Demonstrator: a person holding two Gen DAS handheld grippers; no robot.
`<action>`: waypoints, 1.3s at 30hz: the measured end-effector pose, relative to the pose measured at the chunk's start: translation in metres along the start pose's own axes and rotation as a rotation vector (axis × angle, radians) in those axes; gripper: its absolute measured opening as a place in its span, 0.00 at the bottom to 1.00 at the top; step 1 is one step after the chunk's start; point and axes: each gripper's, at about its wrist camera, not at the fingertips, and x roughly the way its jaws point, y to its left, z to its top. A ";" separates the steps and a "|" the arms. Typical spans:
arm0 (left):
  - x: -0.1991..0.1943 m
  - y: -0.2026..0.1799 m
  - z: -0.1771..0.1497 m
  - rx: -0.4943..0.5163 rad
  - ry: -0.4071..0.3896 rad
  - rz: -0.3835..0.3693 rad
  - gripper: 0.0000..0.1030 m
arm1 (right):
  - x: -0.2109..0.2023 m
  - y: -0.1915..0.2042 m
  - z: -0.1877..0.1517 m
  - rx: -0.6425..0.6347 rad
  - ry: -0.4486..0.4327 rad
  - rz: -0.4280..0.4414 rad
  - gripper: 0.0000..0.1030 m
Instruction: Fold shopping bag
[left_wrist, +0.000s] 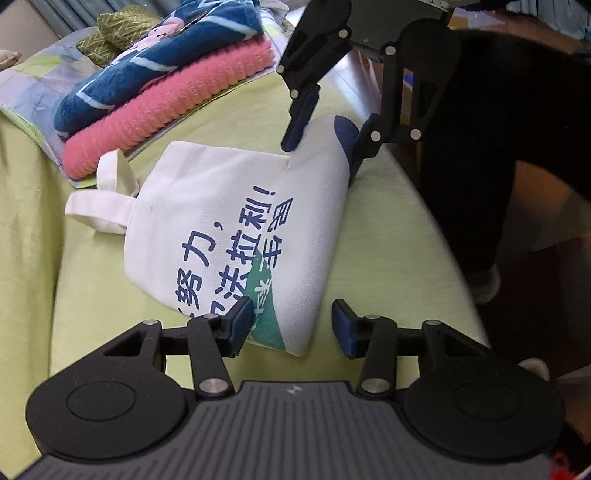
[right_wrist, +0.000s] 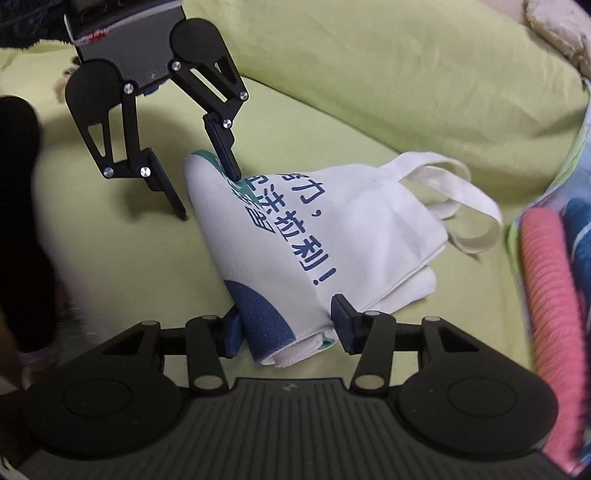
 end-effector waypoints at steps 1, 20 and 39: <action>-0.003 -0.004 0.001 -0.005 0.000 -0.015 0.49 | -0.004 0.003 -0.002 0.014 0.006 0.018 0.45; 0.011 0.018 0.011 -0.133 0.089 0.015 0.51 | 0.002 -0.087 -0.038 0.917 0.143 0.414 0.44; -0.002 0.016 0.026 -0.212 -0.009 0.151 0.43 | 0.004 -0.102 -0.071 1.265 0.161 0.442 0.42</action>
